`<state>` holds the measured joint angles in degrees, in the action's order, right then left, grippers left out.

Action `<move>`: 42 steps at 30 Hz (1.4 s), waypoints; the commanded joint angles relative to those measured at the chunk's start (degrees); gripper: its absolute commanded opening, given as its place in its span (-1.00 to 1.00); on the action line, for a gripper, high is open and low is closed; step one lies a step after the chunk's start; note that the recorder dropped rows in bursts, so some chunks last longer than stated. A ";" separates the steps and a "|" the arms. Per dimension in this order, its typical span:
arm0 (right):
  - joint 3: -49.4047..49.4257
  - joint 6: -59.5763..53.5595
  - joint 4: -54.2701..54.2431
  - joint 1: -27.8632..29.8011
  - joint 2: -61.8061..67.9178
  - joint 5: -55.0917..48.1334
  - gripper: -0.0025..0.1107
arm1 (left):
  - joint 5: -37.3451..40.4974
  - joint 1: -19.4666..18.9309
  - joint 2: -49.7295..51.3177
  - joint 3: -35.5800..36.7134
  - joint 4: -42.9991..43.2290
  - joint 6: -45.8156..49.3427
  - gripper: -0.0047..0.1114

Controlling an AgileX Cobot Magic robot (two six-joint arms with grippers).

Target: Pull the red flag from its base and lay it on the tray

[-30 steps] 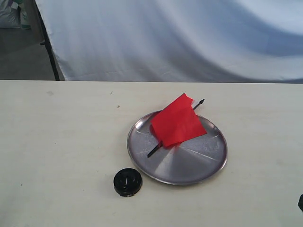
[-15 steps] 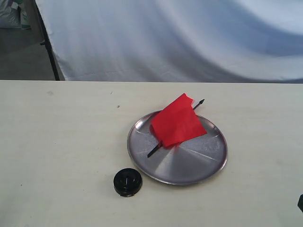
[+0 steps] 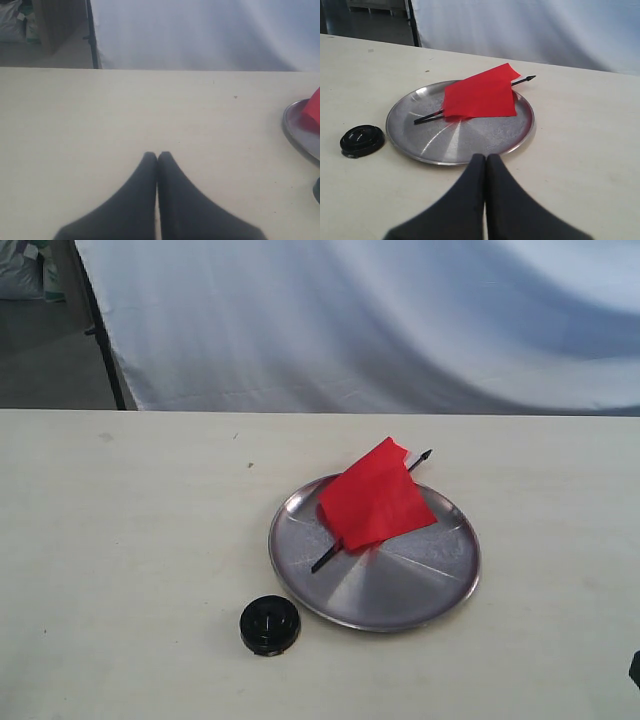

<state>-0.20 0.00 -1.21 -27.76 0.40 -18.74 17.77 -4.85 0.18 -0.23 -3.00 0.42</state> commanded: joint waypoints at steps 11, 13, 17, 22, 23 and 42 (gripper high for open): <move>0.20 0.78 -0.15 0.37 -0.40 0.18 -0.96 | -0.35 -0.13 -0.18 0.23 0.24 -0.42 -0.92; 0.20 0.78 -0.15 0.70 -0.40 0.18 -0.96 | -0.35 -0.13 -0.18 0.23 0.24 -0.42 -0.92; 0.20 0.78 -0.15 4.71 -0.40 0.18 -0.96 | -0.35 -0.13 -0.18 0.23 0.24 -0.42 -0.92; 0.20 0.78 -0.15 10.79 -0.40 0.18 -0.96 | -0.35 -0.13 -0.18 0.23 0.24 -0.42 -0.92; 0.20 0.78 -0.15 11.90 -0.40 0.18 -0.96 | -0.35 -0.13 -0.18 0.23 0.24 -0.42 -0.92; 0.20 0.78 -0.15 13.78 -0.40 0.18 -0.96 | -0.35 -0.13 -0.18 0.23 0.24 -0.42 -0.92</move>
<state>-0.20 0.64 -1.21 -13.83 0.40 -18.74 17.77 -4.85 0.18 -0.23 -3.00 0.42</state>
